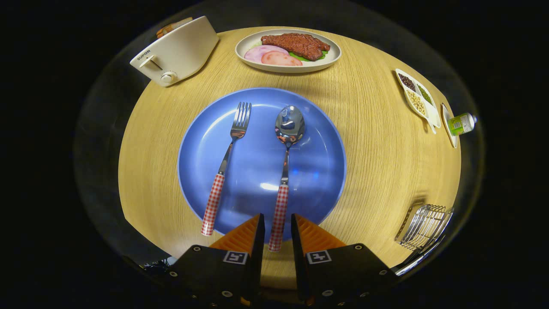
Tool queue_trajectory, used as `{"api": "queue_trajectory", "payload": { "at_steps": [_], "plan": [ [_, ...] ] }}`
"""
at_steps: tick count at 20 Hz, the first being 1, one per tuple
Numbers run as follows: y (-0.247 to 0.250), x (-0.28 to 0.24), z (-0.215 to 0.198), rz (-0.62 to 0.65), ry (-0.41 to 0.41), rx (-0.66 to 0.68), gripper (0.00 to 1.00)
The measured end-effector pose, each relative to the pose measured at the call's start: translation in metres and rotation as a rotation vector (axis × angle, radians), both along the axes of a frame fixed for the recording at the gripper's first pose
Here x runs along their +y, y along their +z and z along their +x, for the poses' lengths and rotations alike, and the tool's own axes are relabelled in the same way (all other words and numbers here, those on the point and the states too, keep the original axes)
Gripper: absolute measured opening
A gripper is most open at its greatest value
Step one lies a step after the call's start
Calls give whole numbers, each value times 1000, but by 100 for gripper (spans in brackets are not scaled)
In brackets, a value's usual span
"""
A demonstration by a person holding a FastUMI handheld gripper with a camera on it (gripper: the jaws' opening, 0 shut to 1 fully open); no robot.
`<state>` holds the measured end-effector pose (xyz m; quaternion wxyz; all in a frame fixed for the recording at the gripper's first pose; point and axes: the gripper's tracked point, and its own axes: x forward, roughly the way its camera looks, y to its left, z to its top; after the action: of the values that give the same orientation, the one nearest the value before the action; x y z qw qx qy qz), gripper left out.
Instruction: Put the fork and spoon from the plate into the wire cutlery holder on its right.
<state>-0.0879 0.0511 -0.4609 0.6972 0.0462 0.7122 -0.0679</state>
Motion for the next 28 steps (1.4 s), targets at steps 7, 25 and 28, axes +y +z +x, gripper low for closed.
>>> {"api": "queue_trajectory", "payload": {
  "at_steps": [7,25,28],
  "plan": [
    [7,-2,-1,23,-36,-4,10],
    [151,-161,-102,-79,-205,-96,9],
    [158,-183,-137,-94,-237,-56,9]
  ]
}}
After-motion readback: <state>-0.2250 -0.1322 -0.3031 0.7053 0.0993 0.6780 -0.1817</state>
